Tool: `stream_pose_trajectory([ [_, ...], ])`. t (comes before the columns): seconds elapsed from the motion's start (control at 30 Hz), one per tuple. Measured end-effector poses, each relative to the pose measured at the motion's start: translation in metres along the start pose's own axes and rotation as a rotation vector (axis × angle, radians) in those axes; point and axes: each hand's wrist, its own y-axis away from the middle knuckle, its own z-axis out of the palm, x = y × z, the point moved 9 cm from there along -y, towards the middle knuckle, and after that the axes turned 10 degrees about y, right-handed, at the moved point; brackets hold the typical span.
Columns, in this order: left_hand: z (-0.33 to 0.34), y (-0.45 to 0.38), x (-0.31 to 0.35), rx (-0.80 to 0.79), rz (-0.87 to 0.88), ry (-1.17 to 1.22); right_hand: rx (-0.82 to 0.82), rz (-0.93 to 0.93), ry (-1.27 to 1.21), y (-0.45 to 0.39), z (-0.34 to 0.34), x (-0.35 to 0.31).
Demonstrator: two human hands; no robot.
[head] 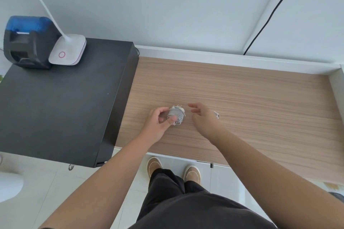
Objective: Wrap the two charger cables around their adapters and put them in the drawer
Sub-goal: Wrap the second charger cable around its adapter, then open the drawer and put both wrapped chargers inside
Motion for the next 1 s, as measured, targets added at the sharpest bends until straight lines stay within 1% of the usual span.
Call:
stream_pose_trajectory([
  [0.07,-0.005,0.01,-0.009,0.01,-0.026,0.021,0.054,-0.032,-0.016,0.01,-0.004,0.008],
  [0.13,-0.007,0.022,-0.013,0.017,-0.043,0.036,0.075,-0.064,-0.034,0.022,-0.007,0.015],
  [0.27,-0.017,0.044,-0.023,0.152,-0.05,0.059,0.09,-0.131,0.002,0.044,-0.004,0.028],
  [0.33,-0.017,0.057,-0.03,0.201,-0.057,0.032,0.061,-0.161,0.029,0.052,0.006,0.036],
  [0.47,-0.009,0.084,-0.04,0.155,-0.052,-0.135,-0.012,-0.157,0.109,0.062,0.029,0.06],
  [0.53,-0.008,0.096,-0.048,0.131,-0.065,-0.161,-0.021,-0.163,0.187,0.066,0.035,0.067],
  [0.6,-0.01,0.108,-0.065,0.126,-0.128,-0.108,-0.02,-0.178,0.238,0.069,0.036,0.07],
  [0.7,-0.018,0.117,-0.11,0.166,-0.338,0.065,-0.009,-0.168,0.248,0.067,0.035,0.072],
  [0.77,-0.019,0.111,-0.136,0.157,-0.485,0.146,0.073,-0.221,0.27,0.063,0.033,0.067],
  [0.83,-0.016,0.1,-0.151,0.142,-0.591,0.193,0.16,-0.327,0.313,0.063,0.036,0.057],
  [0.9,-0.016,0.089,-0.154,0.177,-0.651,0.273,0.201,-0.395,0.346,0.063,0.045,0.051],
  [1.0,-0.014,0.085,-0.156,0.207,-0.728,0.388,0.263,-0.427,0.36,0.06,0.05,0.047],
])
